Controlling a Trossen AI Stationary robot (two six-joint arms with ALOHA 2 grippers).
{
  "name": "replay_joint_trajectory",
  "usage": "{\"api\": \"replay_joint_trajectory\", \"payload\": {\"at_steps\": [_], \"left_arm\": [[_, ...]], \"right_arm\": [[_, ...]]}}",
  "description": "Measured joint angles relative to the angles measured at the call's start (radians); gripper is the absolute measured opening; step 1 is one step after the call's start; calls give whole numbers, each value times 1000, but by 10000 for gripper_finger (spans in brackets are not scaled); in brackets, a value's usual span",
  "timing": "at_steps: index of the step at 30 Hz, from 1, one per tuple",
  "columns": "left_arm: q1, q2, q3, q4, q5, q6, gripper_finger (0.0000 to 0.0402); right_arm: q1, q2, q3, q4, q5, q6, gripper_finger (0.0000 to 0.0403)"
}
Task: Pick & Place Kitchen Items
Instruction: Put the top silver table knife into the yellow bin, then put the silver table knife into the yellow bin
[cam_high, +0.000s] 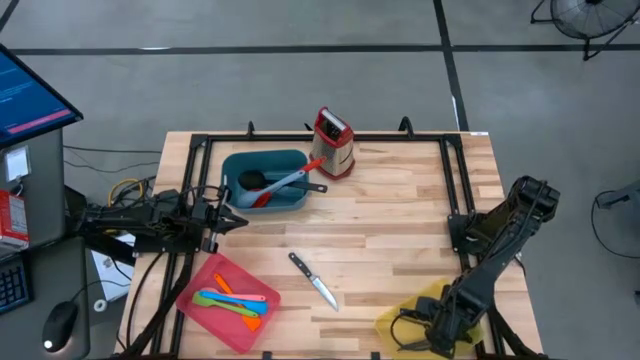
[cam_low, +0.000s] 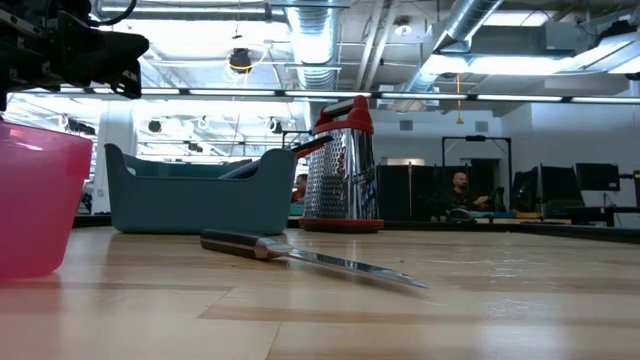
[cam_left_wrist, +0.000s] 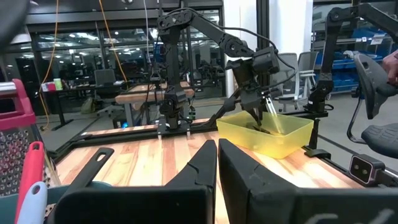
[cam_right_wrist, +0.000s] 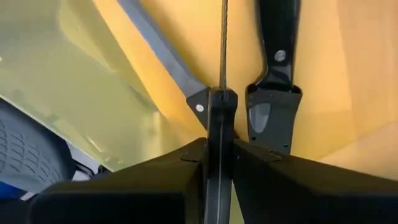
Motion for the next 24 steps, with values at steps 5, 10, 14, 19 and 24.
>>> {"api": "replay_joint_trajectory", "payload": {"at_steps": [5,10,14,19,24], "left_arm": [[0,0,0,4,0,0,2],[0,0,0,7,0,0,2],[0,0,0,11,0,0,2],[0,0,0,13,0,0,2],[0,0,0,15,0,0,2]], "right_arm": [[1,0,0,3,-3,-4,46],[0,0,0,-6,-3,4,62],[-4,0,0,-7,-32,34,85],[-32,0,14,-6,-116,37,141],[-131,-11,99,97,-201,40,218]]}}
